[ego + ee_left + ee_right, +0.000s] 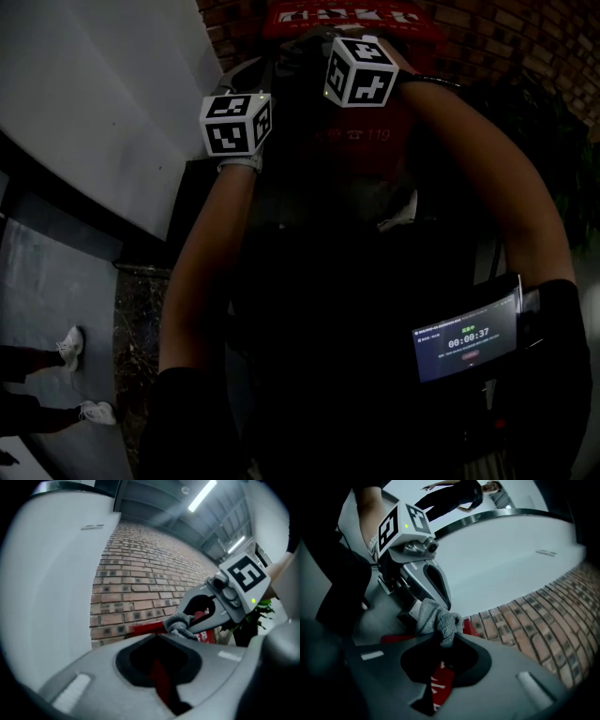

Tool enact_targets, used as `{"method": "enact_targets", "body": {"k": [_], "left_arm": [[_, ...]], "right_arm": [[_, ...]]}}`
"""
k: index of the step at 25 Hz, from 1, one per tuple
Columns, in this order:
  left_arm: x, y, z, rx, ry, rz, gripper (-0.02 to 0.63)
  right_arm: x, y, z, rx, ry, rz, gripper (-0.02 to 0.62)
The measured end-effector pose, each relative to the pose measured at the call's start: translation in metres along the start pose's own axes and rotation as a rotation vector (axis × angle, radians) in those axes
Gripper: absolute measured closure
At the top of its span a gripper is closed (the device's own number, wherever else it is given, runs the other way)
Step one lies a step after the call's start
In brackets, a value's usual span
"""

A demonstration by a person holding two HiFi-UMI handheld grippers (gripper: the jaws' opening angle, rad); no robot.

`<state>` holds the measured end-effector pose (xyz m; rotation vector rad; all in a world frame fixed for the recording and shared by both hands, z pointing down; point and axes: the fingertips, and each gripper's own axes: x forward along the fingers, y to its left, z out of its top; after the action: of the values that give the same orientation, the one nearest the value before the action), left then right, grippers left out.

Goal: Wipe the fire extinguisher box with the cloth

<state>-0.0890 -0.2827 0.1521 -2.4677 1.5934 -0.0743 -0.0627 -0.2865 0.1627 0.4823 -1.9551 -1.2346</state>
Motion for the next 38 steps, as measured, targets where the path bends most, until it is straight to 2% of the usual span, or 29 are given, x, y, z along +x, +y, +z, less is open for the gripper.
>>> {"method": "enact_targets", "body": {"k": [2, 6, 10, 13, 17, 20, 24, 32, 36, 38], "left_arm": [[0.002, -0.014, -0.017, -0.007, 0.001, -0.024, 0.603], [0.004, -0.034, -0.069, -0.076, 0.026, -0.04, 0.603], [0.006, -0.051, -0.111, -0.142, -0.009, -0.056, 0.603], [0.009, -0.08, -0.132, -0.146, -0.038, -0.13, 0.603], [0.011, -0.109, -0.137, -0.114, -0.081, -0.206, 0.603], [0.015, -0.128, -0.14, -0.082, -0.113, -0.267, 0.603], [0.022, -0.139, -0.16, -0.134, -0.101, -0.317, 0.603], [0.022, -0.139, -0.205, -0.145, -0.054, -0.339, 0.603], [0.021, -0.139, -0.216, -0.218, -0.061, -0.333, 0.603], [0.022, -0.145, -0.219, -0.216, -0.056, -0.339, 0.603]], "right_arm": [[-0.005, 0.021, -0.014, 0.087, -0.028, -0.012, 0.56], [-0.007, 0.063, -0.038, 0.291, -0.112, -0.047, 0.56], [0.001, 0.099, -0.059, 0.567, -0.237, -0.073, 0.56], [0.0, 0.127, -0.077, 0.736, -0.309, -0.091, 0.56], [-0.015, 0.139, -0.1, 0.889, -0.39, -0.152, 0.561], [-0.022, 0.148, -0.111, 0.954, -0.429, -0.185, 0.561], [-0.023, 0.169, -0.123, 1.003, -0.462, -0.205, 0.561], [-0.01, 0.205, -0.138, 1.073, -0.485, -0.199, 0.561], [-0.004, 0.213, -0.142, 1.094, -0.485, -0.208, 0.561], [-0.003, 0.216, -0.143, 1.105, -0.476, -0.2, 0.56]]}}
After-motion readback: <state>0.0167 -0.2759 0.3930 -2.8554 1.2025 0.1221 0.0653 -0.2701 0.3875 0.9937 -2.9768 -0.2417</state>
